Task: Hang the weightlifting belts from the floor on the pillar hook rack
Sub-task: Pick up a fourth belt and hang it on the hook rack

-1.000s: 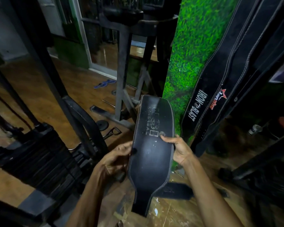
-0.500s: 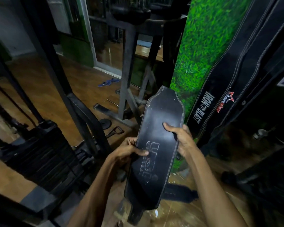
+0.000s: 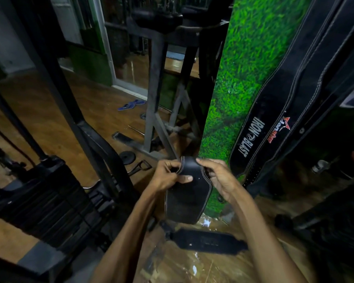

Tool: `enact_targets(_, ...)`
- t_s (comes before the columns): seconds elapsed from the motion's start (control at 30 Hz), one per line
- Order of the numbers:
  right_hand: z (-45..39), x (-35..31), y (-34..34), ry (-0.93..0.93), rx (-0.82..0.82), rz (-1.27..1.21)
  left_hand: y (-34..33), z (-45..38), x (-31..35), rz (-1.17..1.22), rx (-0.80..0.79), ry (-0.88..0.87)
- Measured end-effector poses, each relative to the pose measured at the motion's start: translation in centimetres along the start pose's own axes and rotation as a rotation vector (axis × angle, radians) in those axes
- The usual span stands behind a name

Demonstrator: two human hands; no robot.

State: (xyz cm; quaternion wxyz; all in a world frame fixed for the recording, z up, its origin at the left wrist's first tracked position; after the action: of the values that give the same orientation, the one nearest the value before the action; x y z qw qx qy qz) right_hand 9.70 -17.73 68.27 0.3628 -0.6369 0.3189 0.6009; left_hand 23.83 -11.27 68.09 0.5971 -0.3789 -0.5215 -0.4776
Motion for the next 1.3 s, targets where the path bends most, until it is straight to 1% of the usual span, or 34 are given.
enact_targets(0.07, 0.2, 0.4, 0.1, 0.021, 0.043, 0.048, -0.6, 0.0, -0.8, 0.003, -0.049, 0.06)
enact_targets(0.1, 0.4, 0.4, -0.2, 0.046, 0.049, 0.056, -0.2, -0.2, -1.5, 0.069, -0.039, 0.126)
enact_targets(0.13, 0.5, 0.5, -0.5, 0.053, 0.053, 0.059, 0.3, 0.0, -2.2, 0.174, -0.01, 0.229)
enact_targets(0.2, 0.9, 0.7, -1.0, 0.079, 0.057, 0.051, 0.8, 0.2, -4.4, 0.453, 0.007, 0.453)
enact_targets(0.23, 1.1, 0.6, -1.1, 0.095, 0.055, 0.044, 0.8, 0.4, -5.0, 0.544, -0.001, 0.521)
enact_targets(0.3, 1.3, 0.5, -1.3, 0.13, 0.042, 0.027, 0.8, 0.9, -5.2, 0.551, 0.007, 0.594)
enact_targets(0.33, 1.6, 0.4, -1.6, 0.129, 0.018, 0.01, 0.4, 1.1, -4.8, 0.569, -0.014, 0.594)
enact_targets(0.4, 1.9, 0.6, -2.0, 0.092, 0.004, -0.009, -0.3, 1.4, -3.0, 0.684, -0.042, 0.569)
enact_targets(0.43, 2.0, 0.7, -1.9, 0.07, 0.027, 0.013, -0.1, 1.4, -2.2, 0.735, -0.026, 0.539)
enact_targets(0.47, 2.1, 0.9, -1.6, 0.04, 0.065, 0.055, 0.3, 1.4, -1.3, 0.739, 0.003, 0.488)
enact_targets(0.5, 2.1, 1.2, -1.5, 0.021, 0.098, 0.073, 1.1, 1.1, -1.0, 0.722, 0.047, 0.434)
enact_targets(0.53, 2.1, 1.2, -1.4, 0.012, 0.127, 0.056, 1.8, 0.7, -0.9, 0.656, 0.081, 0.372)
enact_targets(0.57, 2.1, 1.1, -1.6, -0.001, 0.156, -0.022, 2.4, 0.6, -0.9, 0.587, 0.106, 0.324)
enact_targets(0.63, 1.6, 0.9, -2.1, -0.019, 0.187, -0.177, 2.5, 0.4, -1.2, 0.482, 0.089, 0.261)
enact_targets(0.67, 1.2, 0.5, -2.2, -0.005, 0.19, -0.175, 2.5, 0.5, -1.4, 0.446, 0.073, 0.257)
enact_targets(0.73, 0.4, -0.1, -1.8, 0.044, 0.216, -0.073, 2.4, 1.1, -1.5, 0.374, 0.064, 0.279)
enact_targets(0.77, 0.4, -0.3, -1.7, 0.054, 0.227, -0.049, 2.3, 1.4, -1.2, 0.368, 0.064, 0.287)
enact_targets(0.83, 0.9, -0.3, -2.3, 0.06, 0.208, -0.069, 2.7, 1.6, 0.0, 0.441, 0.085, 0.293)
enact_targets(0.9, 1.5, -0.2, -3.3, 0.072, 0.166, -0.082, 4.0, 1.1, 1.8, 0.518, 0.145, 0.261)
enact_targets(1.0, 1.7, -0.5, -4.1, 0.076, 0.13, -0.059, 6.2, 0.3, 3.7, 0.47, 0.293, 0.209)
enact_targets(1.03, 1.6, -0.8, -4.5, 0.068, 0.119, -0.068, 6.3, 0.3, 4.0, 0.473, 0.313, 0.191)
enact_targets(1.1, 1.1, -1.8, -5.1, 0.086, 0.092, -0.127, 5.2, 0.6, 4.5, 0.488, 0.269, 0.156)
enact_targets(1.17, 0.7, -3.4, -5.1, 0.124, 0.104, -0.175, 3.8, 1.2, 4.9, 0.472, 0.204, 0.121)
enact_targets(1.23, 0.4, -5.0, -4.5, 0.162, 0.151, -0.2, 3.1, 1.8, 5.0, 0.438, 0.171, 0.068)
enact_targets(1.3, 0.3, -6.5, -3.2, 0.203, 0.242, -0.233, 3.0, 2.0, 5.2, 0.41, 0.167, 0.016)
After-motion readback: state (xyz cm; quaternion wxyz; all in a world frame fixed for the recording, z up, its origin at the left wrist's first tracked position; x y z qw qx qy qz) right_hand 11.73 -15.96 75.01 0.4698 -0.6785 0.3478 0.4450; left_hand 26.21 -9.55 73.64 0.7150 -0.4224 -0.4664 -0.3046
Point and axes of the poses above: each hand's wrist, its own z-axis away from the middle knuckle, its own y-axis out of the back of the hand, x = y × z, the point moved 10 cm from there along -z, towards the middle knuckle, and after that the axes turned 14 degrees about y, right-handed, at the moved point
